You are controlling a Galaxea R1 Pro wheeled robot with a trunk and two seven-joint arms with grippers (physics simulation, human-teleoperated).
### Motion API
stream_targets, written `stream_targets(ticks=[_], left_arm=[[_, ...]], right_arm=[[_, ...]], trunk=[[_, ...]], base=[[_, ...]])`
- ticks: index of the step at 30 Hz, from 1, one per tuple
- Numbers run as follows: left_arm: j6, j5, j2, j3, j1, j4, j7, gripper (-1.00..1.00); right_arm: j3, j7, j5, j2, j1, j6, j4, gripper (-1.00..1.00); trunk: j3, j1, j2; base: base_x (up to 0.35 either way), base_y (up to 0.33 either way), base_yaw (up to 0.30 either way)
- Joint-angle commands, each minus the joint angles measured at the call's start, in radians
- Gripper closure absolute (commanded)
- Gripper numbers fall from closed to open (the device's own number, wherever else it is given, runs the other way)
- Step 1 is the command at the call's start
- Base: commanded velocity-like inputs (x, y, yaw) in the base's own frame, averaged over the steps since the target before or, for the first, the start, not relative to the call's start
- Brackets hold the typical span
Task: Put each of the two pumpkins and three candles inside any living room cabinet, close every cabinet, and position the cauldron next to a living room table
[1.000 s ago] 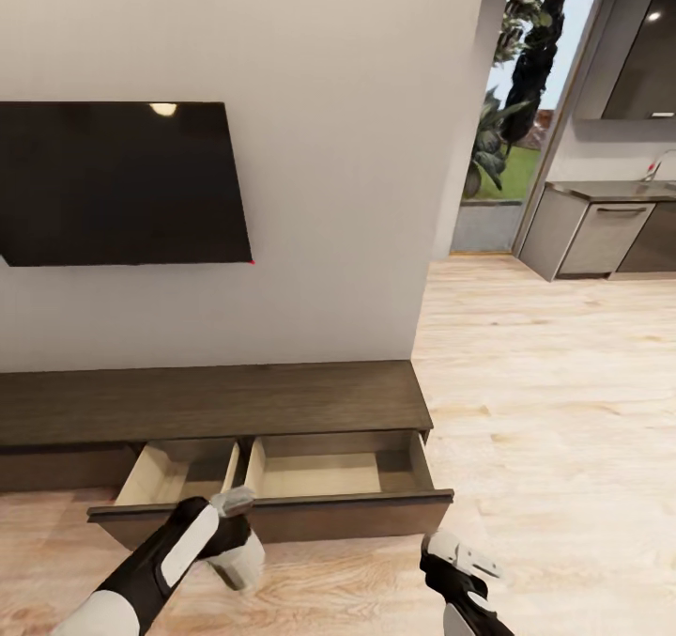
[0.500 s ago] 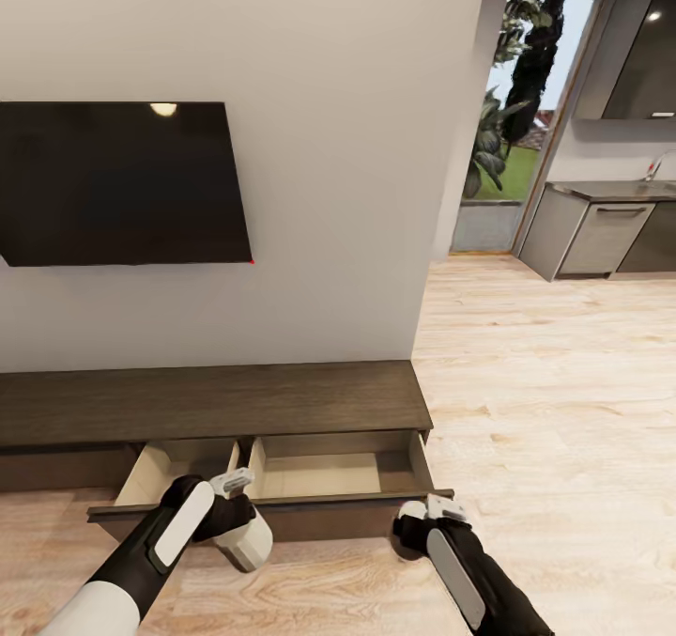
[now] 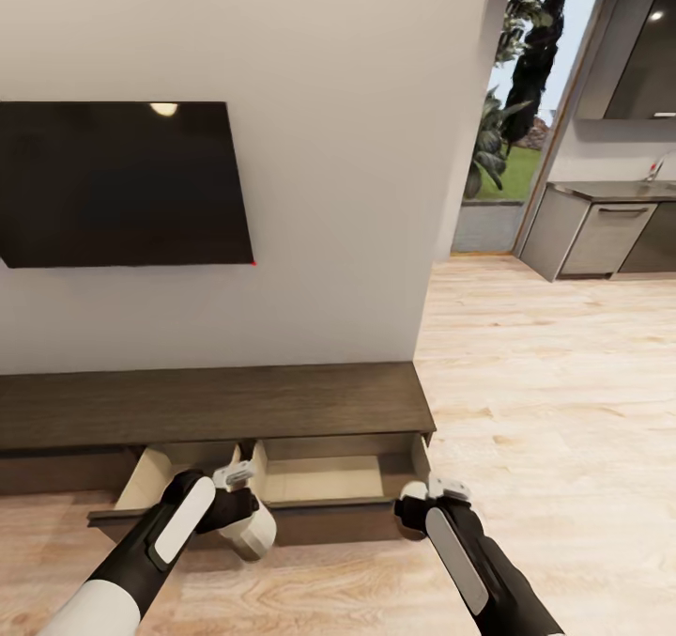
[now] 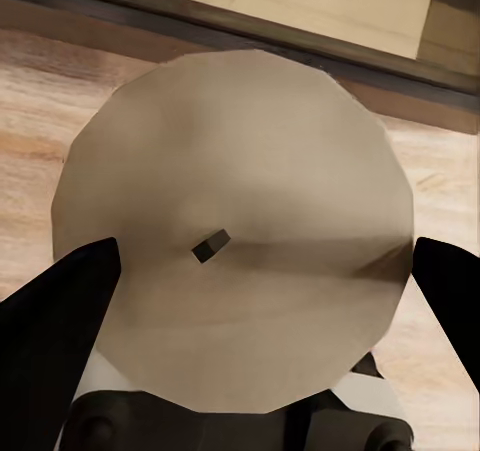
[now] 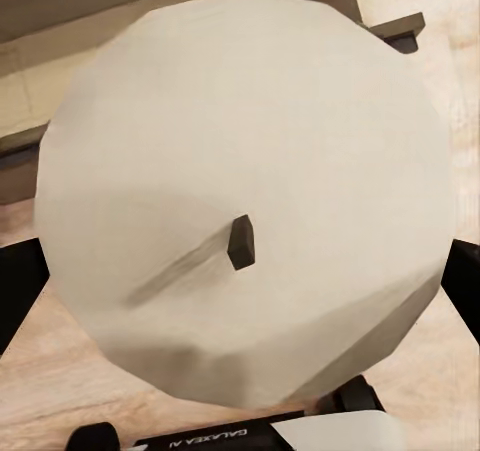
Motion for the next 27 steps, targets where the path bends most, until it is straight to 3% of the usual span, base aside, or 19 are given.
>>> stream_targets(ticks=[1, 4, 10, 27], left_arm=[[0.001, 0.01, 0.001, -0.003, -0.001, -0.003, 0.01, 1.0], [0.001, 0.011, -0.001, -0.003, -0.001, -0.013, 0.01, 1.0], [0.002, 0.011, -0.009, -0.04, 0.0, -0.039, 0.01, 1.0], [0.002, 0.011, -0.003, -0.044, 0.001, -0.049, 0.01, 1.0]], right_arm=[[0.002, -0.01, -0.012, 0.0, -0.001, 0.001, -0.002, 1.0], [0.002, -0.009, -0.011, 0.0, -0.001, 0.001, -0.001, 1.0], [0.002, -0.011, -0.01, 0.0, -0.001, 0.001, -0.008, 1.0], [0.002, -0.009, -0.018, 0.0, -0.001, 0.001, -0.01, 1.0]], trunk=[[-0.002, 0.001, -0.001], [-0.002, 0.001, -0.001], [-0.002, 0.001, -0.001], [-0.002, 0.001, -0.001]], base=[[0.165, 0.202, 0.0], [0.121, 0.151, 0.0], [0.02, 0.149, 0.0], [0.07, 0.119, 0.0]])
